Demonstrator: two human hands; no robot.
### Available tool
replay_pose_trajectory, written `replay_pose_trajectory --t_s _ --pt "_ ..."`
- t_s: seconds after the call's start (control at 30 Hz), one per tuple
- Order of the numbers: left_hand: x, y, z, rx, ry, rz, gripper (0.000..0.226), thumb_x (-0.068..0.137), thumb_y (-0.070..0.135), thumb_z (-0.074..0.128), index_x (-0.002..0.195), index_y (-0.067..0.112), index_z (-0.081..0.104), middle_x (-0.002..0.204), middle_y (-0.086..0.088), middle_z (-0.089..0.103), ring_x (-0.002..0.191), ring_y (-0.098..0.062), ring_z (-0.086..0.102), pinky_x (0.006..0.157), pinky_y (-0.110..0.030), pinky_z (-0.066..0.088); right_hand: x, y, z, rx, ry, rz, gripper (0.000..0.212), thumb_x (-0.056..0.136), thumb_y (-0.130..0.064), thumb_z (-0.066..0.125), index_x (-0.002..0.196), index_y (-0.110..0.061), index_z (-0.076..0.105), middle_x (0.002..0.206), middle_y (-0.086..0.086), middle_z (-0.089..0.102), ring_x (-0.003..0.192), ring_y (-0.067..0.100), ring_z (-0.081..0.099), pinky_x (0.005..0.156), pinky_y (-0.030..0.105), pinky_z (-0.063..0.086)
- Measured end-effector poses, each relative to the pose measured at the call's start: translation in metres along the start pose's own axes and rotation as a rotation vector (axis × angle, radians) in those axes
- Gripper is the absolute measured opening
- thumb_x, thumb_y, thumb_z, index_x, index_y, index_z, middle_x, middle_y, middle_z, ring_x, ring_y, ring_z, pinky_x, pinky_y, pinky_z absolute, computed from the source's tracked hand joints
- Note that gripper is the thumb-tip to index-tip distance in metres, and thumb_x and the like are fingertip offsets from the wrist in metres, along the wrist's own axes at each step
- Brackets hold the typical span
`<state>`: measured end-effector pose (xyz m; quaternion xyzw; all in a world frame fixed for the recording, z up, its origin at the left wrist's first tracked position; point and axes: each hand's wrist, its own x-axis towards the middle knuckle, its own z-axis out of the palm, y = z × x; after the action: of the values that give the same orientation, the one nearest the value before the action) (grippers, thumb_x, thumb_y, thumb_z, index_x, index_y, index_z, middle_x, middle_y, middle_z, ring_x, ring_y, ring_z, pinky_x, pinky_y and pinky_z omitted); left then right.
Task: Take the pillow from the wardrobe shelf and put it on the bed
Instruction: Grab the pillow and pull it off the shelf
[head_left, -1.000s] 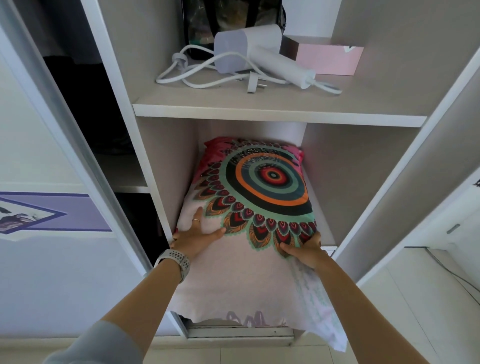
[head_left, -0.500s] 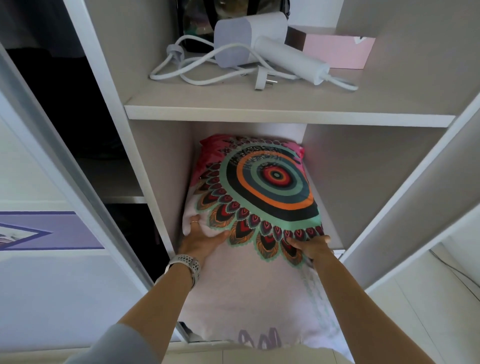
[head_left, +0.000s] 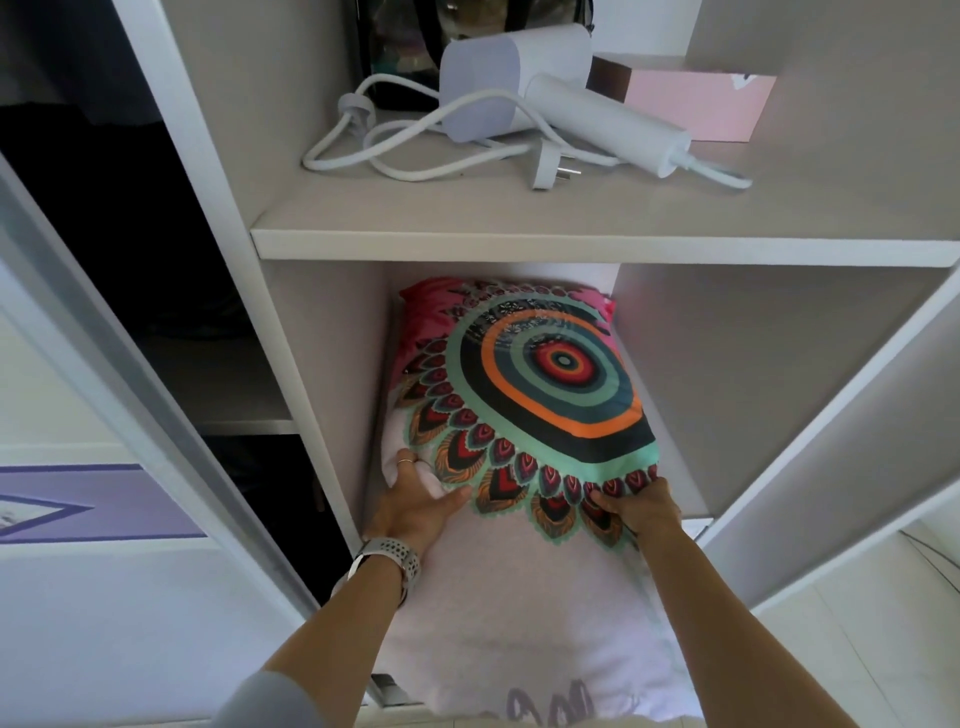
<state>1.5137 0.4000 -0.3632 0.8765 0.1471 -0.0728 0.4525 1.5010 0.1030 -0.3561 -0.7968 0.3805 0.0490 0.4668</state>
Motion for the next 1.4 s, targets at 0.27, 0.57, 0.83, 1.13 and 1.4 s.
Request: replay_pose_trajectory --t_s 0.27,0.57,0.83,1.13,1.4 --pt "-0.023 -0.002 -0.006 -0.009 0.059 0.025 0.081 0.054 0.074 0.068 0.121 0.041 0.036 0.101 -0.002 0.068 0.077 -0.022 0.063 0.063 -0.028 0.048 -0.001 0.016 -0.004 0.090 -0.057 -0.087 0.063 0.055 -0.031 0.095 0.108 -0.014 0.065 0.107 0.011 0.074 0.102 0.035 0.067 0.090 0.045 0.054" --pt "-0.092 0.014 0.011 -0.204 0.232 -0.118 0.083 0.054 0.059 0.083 0.111 0.041 0.026 0.095 -0.002 0.064 0.076 -0.025 0.070 0.060 -0.039 0.062 0.010 0.044 -0.030 0.195 -0.131 -0.301 0.067 0.057 -0.023 0.094 0.118 -0.014 0.067 0.116 0.011 0.072 0.106 0.029 0.066 0.092 0.037 0.051" --pt "-0.170 0.047 0.009 -0.715 0.506 -0.032 0.054 0.065 0.030 0.089 0.100 0.026 0.048 0.109 -0.009 0.064 0.085 -0.026 0.072 0.063 -0.044 0.062 -0.034 0.030 -0.084 0.382 -0.142 -0.496 0.042 0.056 -0.006 0.091 0.075 -0.030 0.063 0.085 0.001 0.071 0.071 0.015 0.066 0.069 0.028 0.051" --pt "-0.241 0.103 -0.040 -0.952 0.565 0.382 0.031 0.078 0.007 0.078 0.099 0.023 0.062 0.095 0.002 0.077 0.088 -0.022 0.075 0.066 -0.029 0.059 -0.101 -0.013 -0.153 0.614 -0.126 -0.727 0.045 0.052 -0.011 0.091 0.087 -0.031 0.071 0.079 -0.015 0.076 0.072 0.006 0.072 0.070 0.029 0.054" --pt "-0.277 0.120 -0.065 -0.992 0.536 0.571 0.035 0.082 0.000 0.073 0.108 0.018 0.060 0.106 -0.005 0.076 0.098 -0.027 0.074 0.074 -0.034 0.060 -0.136 -0.025 -0.179 0.684 -0.057 -0.927 0.051 0.056 -0.008 0.091 0.093 -0.036 0.070 0.090 -0.025 0.074 0.081 0.004 0.072 0.069 0.031 0.061"
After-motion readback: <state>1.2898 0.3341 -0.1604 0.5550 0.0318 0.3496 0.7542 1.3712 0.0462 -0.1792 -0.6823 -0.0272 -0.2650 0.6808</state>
